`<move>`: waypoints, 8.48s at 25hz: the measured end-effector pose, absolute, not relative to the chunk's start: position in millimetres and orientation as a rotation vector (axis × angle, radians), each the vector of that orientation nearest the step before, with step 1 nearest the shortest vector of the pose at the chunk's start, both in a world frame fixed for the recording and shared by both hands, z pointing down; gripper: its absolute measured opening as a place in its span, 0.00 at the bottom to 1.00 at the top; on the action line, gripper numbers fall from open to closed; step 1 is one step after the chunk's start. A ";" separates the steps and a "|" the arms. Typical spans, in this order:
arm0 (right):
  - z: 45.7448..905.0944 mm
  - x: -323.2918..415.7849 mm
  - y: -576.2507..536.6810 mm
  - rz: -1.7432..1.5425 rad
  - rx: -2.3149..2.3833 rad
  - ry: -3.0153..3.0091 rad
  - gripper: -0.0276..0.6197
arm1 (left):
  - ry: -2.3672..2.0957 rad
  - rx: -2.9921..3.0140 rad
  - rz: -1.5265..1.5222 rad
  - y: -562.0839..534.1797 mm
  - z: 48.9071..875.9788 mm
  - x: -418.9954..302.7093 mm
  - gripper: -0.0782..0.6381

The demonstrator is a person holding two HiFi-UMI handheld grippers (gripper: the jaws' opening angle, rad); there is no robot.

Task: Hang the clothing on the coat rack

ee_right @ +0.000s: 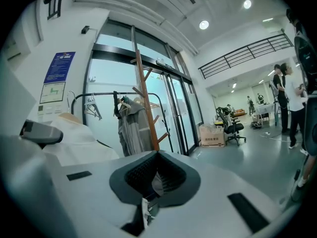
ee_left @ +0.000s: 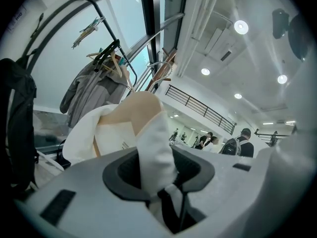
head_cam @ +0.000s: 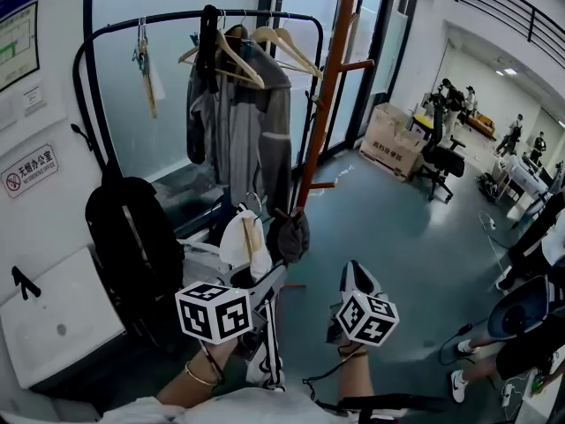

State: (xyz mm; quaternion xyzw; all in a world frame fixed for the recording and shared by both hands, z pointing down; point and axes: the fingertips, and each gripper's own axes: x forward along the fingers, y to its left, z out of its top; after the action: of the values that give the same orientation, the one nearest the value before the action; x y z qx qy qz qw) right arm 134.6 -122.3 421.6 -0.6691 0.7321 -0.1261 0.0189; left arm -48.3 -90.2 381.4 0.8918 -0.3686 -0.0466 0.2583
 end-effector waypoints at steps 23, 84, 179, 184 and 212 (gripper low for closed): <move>469.6 187.5 -179.7 -0.585 -1.936 2.388 0.08 | -0.929 2.382 0.037 -110.0 409.9 39.6 0.31; 408.9 322.0 -335.3 -0.310 -2.407 1.874 0.08 | -0.062 2.617 0.235 -295.2 384.6 210.8 0.31; 381.3 308.2 -361.9 -0.414 -2.048 2.124 0.08 | -0.345 2.897 0.010 -324.4 173.1 170.6 0.35; 384.9 305.0 -363.3 -0.426 -2.034 2.132 0.08 | -0.378 2.890 0.000 -329.4 171.4 163.4 0.35; 395.8 309.4 -369.9 -0.476 -2.042 2.115 0.08 | -0.390 2.830 -0.047 -356.3 180.7 158.7 0.35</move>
State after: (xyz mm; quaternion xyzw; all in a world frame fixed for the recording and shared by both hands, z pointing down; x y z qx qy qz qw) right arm 309.4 -369.9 395.8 -0.6833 0.7079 -0.1594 0.0816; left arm 158.7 -356.3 180.7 0.9805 -0.1350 -0.0164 0.1417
